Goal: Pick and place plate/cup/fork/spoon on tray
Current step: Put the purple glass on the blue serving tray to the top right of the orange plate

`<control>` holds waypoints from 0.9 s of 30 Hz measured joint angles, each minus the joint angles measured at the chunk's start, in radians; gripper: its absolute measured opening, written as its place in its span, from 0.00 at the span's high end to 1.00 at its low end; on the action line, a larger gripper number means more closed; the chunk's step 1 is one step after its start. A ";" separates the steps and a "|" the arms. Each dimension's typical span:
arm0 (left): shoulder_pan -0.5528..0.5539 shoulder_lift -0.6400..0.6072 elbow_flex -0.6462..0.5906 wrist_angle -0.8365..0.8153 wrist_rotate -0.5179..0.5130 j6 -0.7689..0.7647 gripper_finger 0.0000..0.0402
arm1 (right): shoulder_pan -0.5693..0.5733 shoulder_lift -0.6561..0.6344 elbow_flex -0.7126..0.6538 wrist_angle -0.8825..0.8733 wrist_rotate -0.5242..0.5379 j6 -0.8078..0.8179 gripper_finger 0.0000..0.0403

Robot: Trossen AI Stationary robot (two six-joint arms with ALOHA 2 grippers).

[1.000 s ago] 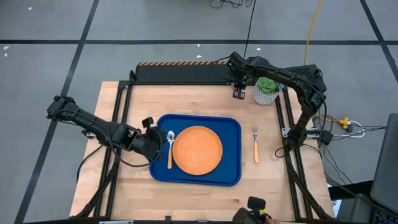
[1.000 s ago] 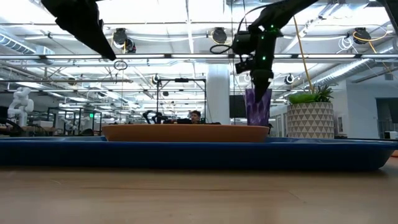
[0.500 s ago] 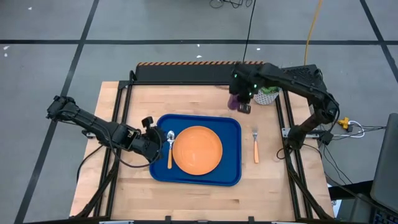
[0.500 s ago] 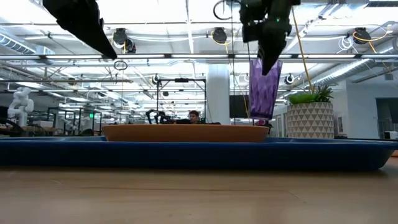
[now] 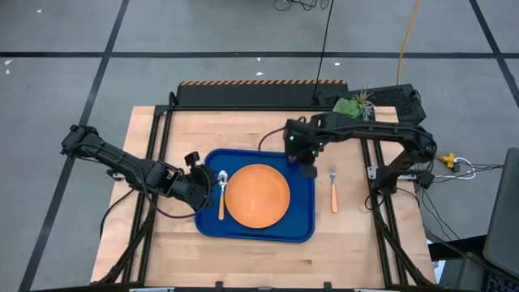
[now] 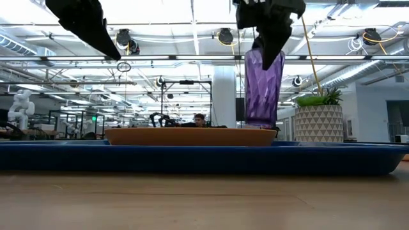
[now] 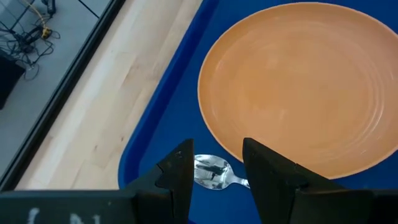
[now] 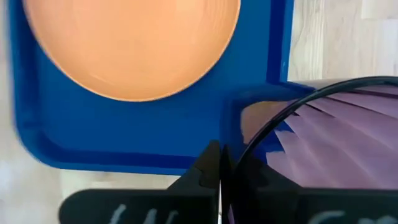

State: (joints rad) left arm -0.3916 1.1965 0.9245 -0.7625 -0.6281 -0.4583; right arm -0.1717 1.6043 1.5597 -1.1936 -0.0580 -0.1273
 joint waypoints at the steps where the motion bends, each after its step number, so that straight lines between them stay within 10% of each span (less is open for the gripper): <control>1: -0.001 0.000 0.000 0.000 0.000 -0.006 0.65 | 0.010 0.010 0.000 -0.006 0.008 0.005 1.00; 27: -0.090 0.000 -0.123 -0.020 -0.001 -0.253 0.65 | 0.037 0.098 -0.089 0.052 0.004 0.056 1.00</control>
State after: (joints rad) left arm -0.4812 1.1969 0.8019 -0.7828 -0.6292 -0.7109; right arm -0.1349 1.7027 1.4711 -1.1419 -0.0536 -0.0714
